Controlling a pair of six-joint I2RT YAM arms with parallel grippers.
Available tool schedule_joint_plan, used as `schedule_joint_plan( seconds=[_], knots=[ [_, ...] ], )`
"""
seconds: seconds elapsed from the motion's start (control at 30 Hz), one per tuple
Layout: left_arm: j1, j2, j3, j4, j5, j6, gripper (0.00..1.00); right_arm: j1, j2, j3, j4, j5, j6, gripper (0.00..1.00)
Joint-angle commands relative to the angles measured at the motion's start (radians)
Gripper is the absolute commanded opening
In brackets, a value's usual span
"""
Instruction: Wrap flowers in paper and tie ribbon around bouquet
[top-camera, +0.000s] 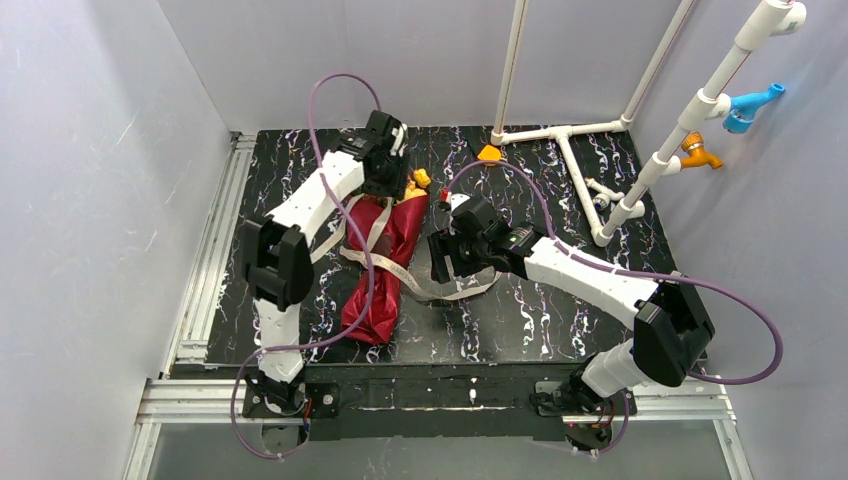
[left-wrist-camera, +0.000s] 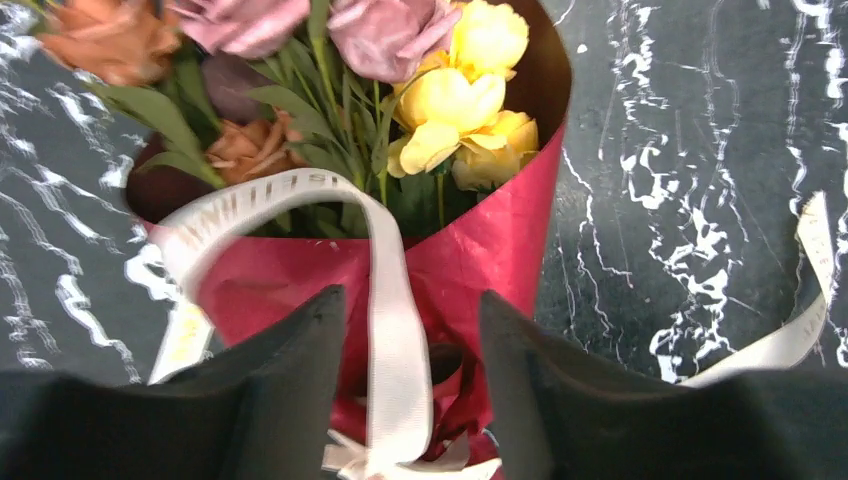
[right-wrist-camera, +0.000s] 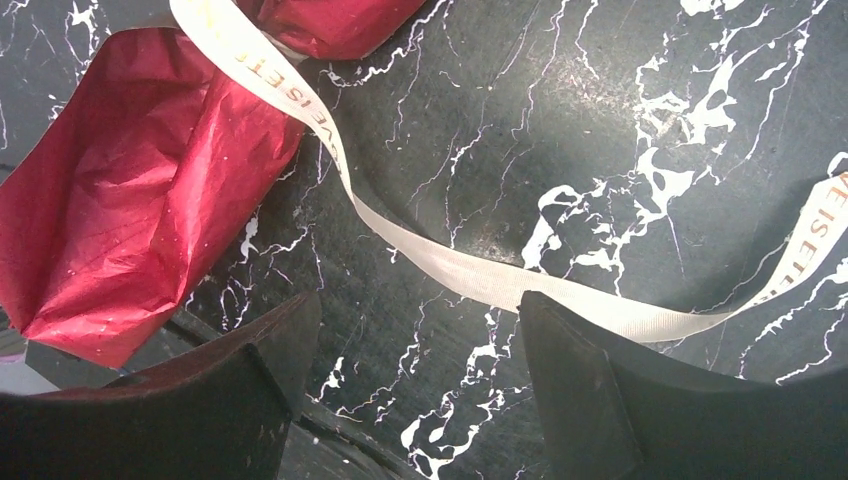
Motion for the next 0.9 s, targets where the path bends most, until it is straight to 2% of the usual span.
schedule_joint_plan(
  seconds=[0.0, 0.03, 0.1, 0.13, 0.3, 0.37, 0.43, 0.5, 0.53, 0.6, 0.73, 0.87],
  knots=[
    [0.001, 0.026, 0.037, -0.104, 0.049, 0.108, 0.64, -0.008, -0.051, -0.005, -0.012, 0.035, 0.002, 0.83],
    [0.001, 0.014, 0.015, -0.097, 0.061, 0.101, 0.72, -0.008, -0.059, -0.014, -0.009, 0.039, 0.002, 0.83],
    [0.001, -0.033, -0.036, -0.074, 0.061, 0.085, 0.79, -0.009, -0.064, -0.023, -0.004, 0.041, 0.000, 0.83],
    [0.002, -0.145, -0.102, -0.065, 0.041, 0.083, 0.98, -0.010, -0.036, 0.002, -0.002, 0.014, -0.010, 0.83],
    [0.006, -0.293, -0.160, -0.071, -0.005, 0.196, 0.98, -0.010, -0.023, 0.029, 0.022, -0.065, -0.043, 0.83],
    [0.006, -0.357, -0.233, -0.043, -0.040, 0.297, 0.98, -0.008, -0.014, 0.028, 0.044, -0.109, -0.061, 0.83],
    [0.010, -0.457, -0.368, 0.038, -0.105, 0.328, 0.98, -0.009, -0.003, 0.029, 0.069, -0.144, -0.078, 0.82],
    [0.031, -0.507, -0.423, 0.017, -0.118, 0.253, 0.98, -0.008, 0.005, 0.035, 0.080, -0.157, -0.079, 0.81],
    [0.042, -0.522, -0.443, -0.017, -0.109, 0.152, 0.97, -0.008, 0.008, 0.040, 0.082, -0.153, -0.077, 0.81],
    [0.049, -0.557, -0.524, -0.045, -0.068, 0.030, 0.91, -0.009, 0.010, 0.049, 0.076, -0.133, -0.070, 0.81],
    [0.040, -0.655, -0.780, 0.048, 0.153, -0.172, 0.73, -0.008, 0.002, 0.064, 0.034, -0.050, -0.036, 0.80],
    [0.004, -0.742, -0.965, 0.115, 0.177, -0.316, 0.68, -0.008, -0.036, 0.061, -0.003, 0.008, -0.009, 0.79]
  ],
)
